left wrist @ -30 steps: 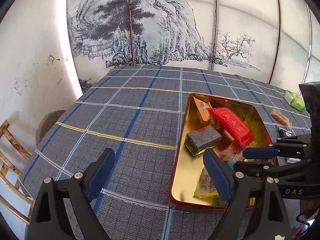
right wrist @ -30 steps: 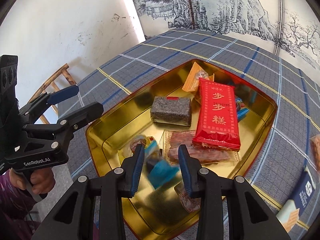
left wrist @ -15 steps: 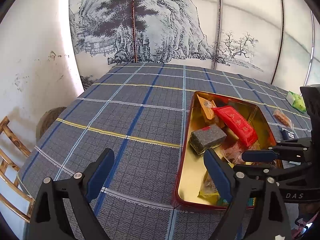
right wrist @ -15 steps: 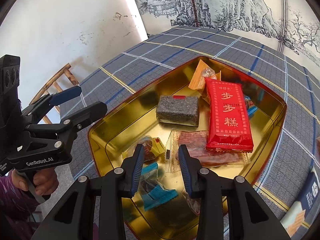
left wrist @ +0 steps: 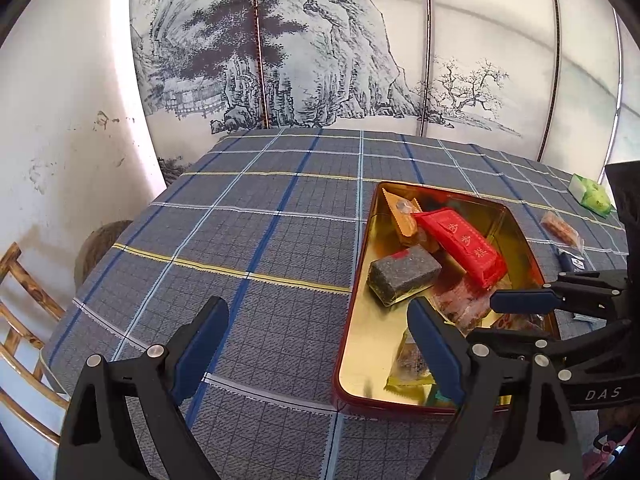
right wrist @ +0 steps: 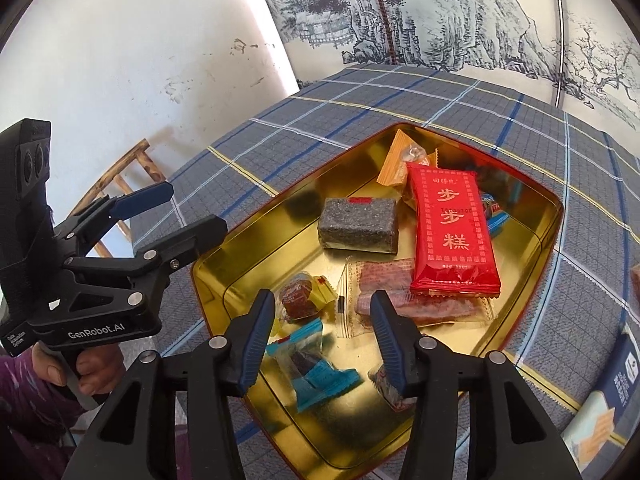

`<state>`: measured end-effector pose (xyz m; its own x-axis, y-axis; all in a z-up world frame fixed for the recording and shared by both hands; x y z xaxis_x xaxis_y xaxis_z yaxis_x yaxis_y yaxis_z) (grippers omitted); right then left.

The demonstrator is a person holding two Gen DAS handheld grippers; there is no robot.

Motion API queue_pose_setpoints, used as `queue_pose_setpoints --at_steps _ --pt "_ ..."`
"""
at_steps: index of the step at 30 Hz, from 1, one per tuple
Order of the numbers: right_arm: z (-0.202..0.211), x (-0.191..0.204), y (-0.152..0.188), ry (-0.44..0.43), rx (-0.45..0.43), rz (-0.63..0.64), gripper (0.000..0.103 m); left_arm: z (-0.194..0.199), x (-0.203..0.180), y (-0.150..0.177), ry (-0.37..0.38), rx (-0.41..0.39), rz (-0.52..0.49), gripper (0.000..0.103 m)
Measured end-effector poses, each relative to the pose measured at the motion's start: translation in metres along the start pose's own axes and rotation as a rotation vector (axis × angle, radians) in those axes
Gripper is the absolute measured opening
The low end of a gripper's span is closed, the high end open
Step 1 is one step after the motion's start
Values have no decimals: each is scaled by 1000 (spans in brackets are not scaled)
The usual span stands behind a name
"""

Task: Organize snacks
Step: 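Move both open grippers away from the tin toward the cracker pack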

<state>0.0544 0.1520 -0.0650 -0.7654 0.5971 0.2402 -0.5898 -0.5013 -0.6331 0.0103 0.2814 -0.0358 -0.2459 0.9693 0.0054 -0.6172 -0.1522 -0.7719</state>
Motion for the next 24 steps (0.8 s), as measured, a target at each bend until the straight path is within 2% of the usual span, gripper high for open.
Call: queue_pose_setpoints --at_steps 12,19,24 --pt "37 -26 17 16 -85 -87 66 10 -18 -3 -3 -8 -48 90" --pt "79 -59 30 13 -191 -166 72 16 -32 -4 -3 -15 -87 92" --pt "110 -101 48 103 -229 -238 74 20 -44 -5 -1 -19 -116 92"
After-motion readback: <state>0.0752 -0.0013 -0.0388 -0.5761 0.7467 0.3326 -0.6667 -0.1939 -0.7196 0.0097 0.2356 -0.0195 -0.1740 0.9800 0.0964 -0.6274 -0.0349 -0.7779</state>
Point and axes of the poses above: each gripper's, at about its wrist camera, not at the fingertips, and z roughly against the way its jaws point, x to its left, y to its underside, the point moved 6 cm from there along -z, roughly the way its jaws point, and after that the axes turned 1 degree about z, right-handed, at the moved point
